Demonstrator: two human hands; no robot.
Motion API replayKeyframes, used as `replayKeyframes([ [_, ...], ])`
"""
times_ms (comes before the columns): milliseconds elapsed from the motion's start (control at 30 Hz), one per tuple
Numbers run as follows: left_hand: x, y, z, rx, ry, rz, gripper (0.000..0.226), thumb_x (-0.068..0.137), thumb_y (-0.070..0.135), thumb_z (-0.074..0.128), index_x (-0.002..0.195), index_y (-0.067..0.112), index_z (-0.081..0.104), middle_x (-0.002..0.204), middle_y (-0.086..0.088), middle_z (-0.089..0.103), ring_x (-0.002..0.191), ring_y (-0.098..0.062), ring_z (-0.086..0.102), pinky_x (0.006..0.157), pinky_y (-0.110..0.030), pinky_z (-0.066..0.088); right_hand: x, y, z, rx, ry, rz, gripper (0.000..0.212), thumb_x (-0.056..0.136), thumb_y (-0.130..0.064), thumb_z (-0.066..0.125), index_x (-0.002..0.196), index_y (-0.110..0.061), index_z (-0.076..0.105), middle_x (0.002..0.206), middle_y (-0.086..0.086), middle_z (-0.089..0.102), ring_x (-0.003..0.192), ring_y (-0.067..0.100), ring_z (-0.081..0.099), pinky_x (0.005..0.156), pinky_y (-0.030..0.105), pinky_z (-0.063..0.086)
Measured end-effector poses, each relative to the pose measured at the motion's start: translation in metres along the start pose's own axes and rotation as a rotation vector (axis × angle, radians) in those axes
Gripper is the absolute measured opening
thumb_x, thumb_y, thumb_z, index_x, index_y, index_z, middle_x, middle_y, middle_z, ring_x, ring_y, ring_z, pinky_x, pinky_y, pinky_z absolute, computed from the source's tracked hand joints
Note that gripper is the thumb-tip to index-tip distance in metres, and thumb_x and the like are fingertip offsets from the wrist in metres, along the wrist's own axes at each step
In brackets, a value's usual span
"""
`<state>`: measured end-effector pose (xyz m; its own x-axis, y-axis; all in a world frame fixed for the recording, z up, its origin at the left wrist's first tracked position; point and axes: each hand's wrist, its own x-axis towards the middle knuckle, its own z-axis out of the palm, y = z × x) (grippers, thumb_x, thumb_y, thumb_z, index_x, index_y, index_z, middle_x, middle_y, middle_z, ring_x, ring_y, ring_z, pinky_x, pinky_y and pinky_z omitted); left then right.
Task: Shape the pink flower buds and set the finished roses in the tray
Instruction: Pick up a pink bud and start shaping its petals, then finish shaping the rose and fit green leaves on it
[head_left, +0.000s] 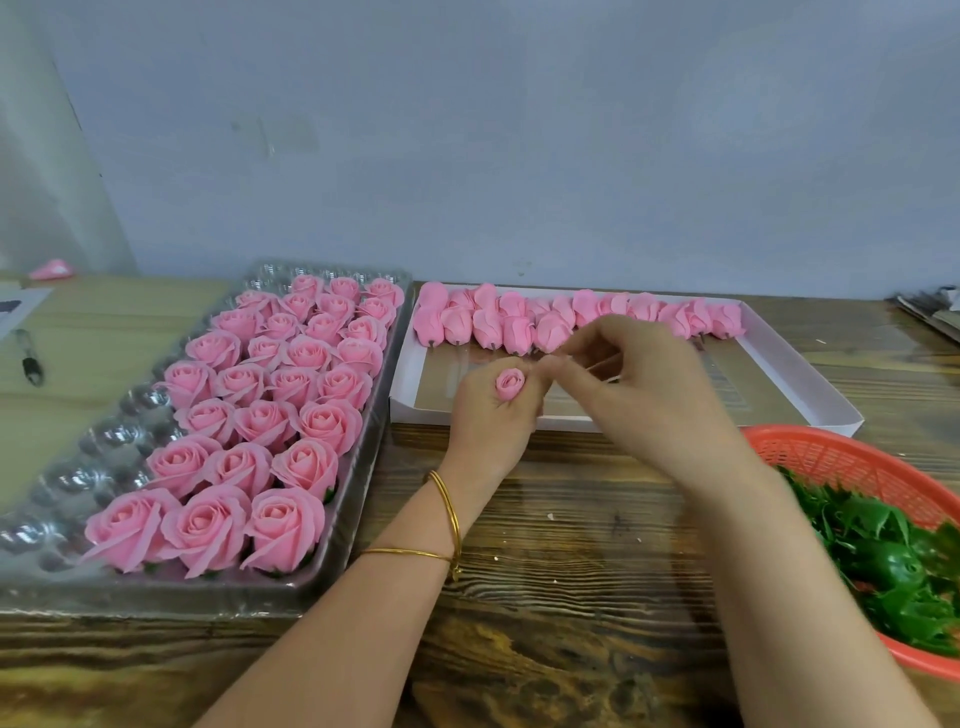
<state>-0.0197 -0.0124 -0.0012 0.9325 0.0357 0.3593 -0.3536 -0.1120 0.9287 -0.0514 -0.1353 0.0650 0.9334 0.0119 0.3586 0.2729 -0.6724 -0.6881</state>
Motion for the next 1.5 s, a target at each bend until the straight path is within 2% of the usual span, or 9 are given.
replayKeyframes([
  [233, 0.0, 0.002, -0.002, -0.071, 0.034, -0.017, 0.042, 0.092, 0.03, 0.062, 0.057, 0.01, 0.053, 0.053, -0.002, 0.049, 0.054, -0.011, 0.048, 0.057, -0.025, 0.043, -0.013, 0.025, -0.082, -0.45, -0.018, 0.169, 0.016, 0.078, -0.023, 0.075, 0.064, -0.024, 0.067, 0.065, -0.01, 0.064, 0.069, 0.005, 0.057, 0.056, 0.019, 0.035],
  [367, 0.001, 0.001, -0.004, -0.083, 0.042, -0.026, 0.039, 0.093, 0.026, 0.061, 0.057, 0.015, 0.053, 0.051, 0.005, 0.05, 0.052, -0.004, 0.048, 0.054, -0.016, 0.043, -0.017, 0.052, -0.105, -0.551, -0.141, 0.45, 0.024, 0.07, -0.027, 0.085, 0.051, -0.028, 0.069, 0.06, -0.001, 0.068, 0.067, 0.021, 0.064, 0.064, 0.035, 0.051],
  [500, 0.003, -0.002, -0.006, -0.074, 0.066, -0.047, 0.039, 0.095, 0.026, 0.059, 0.059, 0.014, 0.054, 0.052, 0.005, 0.051, 0.053, -0.003, 0.05, 0.053, -0.014, 0.044, -0.017, 0.066, -0.106, -0.595, -0.296, 0.634, 0.015, 0.072, -0.025, 0.084, 0.06, -0.024, 0.076, 0.068, 0.005, 0.07, 0.068, 0.023, 0.065, 0.066, 0.037, 0.053],
  [600, 0.004, -0.002, -0.005, -0.063, 0.095, -0.036, 0.038, 0.096, 0.026, 0.058, 0.062, 0.007, 0.056, 0.056, -0.003, 0.052, 0.054, -0.006, 0.05, 0.055, -0.018, 0.045, -0.017, 0.071, -0.105, -0.595, -0.352, 0.716, 0.009, 0.074, -0.023, 0.083, 0.074, -0.019, 0.076, 0.081, 0.007, 0.069, 0.079, 0.023, 0.063, 0.079, 0.041, 0.052],
  [833, 0.004, -0.004, -0.004, -0.089, 0.083, -0.05, 0.04, 0.095, 0.025, 0.06, 0.055, 0.018, 0.053, 0.05, 0.008, 0.051, 0.053, -0.004, 0.05, 0.054, -0.017, 0.045, -0.014, 0.07, -0.093, -0.505, -0.357, 0.704, 0.028, 0.073, -0.012, 0.083, 0.093, -0.025, 0.068, 0.091, 0.003, 0.065, 0.09, 0.024, 0.062, 0.086, 0.037, 0.05],
  [967, 0.003, -0.004, -0.003, -0.086, 0.072, -0.06, 0.04, 0.095, 0.025, 0.06, 0.056, 0.018, 0.053, 0.05, 0.007, 0.051, 0.053, -0.005, 0.051, 0.057, -0.02, 0.045, -0.012, 0.068, -0.088, -0.497, -0.356, 0.642, 0.021, 0.078, -0.01, 0.078, 0.085, -0.026, 0.066, 0.078, 0.0, 0.062, 0.077, 0.017, 0.058, 0.069, 0.032, 0.043],
  [1267, 0.003, -0.004, -0.002, -0.081, 0.062, -0.053, 0.04, 0.095, 0.025, 0.06, 0.056, 0.016, 0.054, 0.049, 0.009, 0.051, 0.052, -0.002, 0.051, 0.053, -0.015, 0.045, -0.01, 0.075, -0.088, -0.451, -0.306, 0.726, 0.026, 0.08, 0.003, 0.069, 0.077, -0.021, 0.063, 0.092, 0.01, 0.065, 0.088, 0.029, 0.063, 0.08, 0.038, 0.05],
  [1400, 0.003, -0.005, -0.003, -0.092, 0.059, -0.051, 0.039, 0.095, 0.024, 0.06, 0.057, 0.015, 0.054, 0.049, 0.009, 0.051, 0.05, -0.001, 0.051, 0.052, -0.014, 0.044, -0.009, 0.08, -0.091, -0.452, -0.273, 0.711, 0.021, 0.078, 0.002, 0.073, 0.071, -0.017, 0.07, 0.067, 0.006, 0.068, 0.071, 0.02, 0.061, 0.058, 0.026, 0.041],
  [1500, 0.003, -0.005, -0.003, -0.094, 0.055, -0.055, 0.039, 0.095, 0.024, 0.06, 0.057, 0.016, 0.054, 0.049, 0.009, 0.051, 0.051, -0.001, 0.051, 0.052, -0.014, 0.044, -0.009, 0.077, -0.09, -0.45, -0.328, 0.717, 0.019, 0.08, -0.003, 0.074, 0.069, -0.018, 0.071, 0.05, 0.004, 0.067, 0.064, 0.018, 0.064, 0.055, 0.024, 0.039],
])
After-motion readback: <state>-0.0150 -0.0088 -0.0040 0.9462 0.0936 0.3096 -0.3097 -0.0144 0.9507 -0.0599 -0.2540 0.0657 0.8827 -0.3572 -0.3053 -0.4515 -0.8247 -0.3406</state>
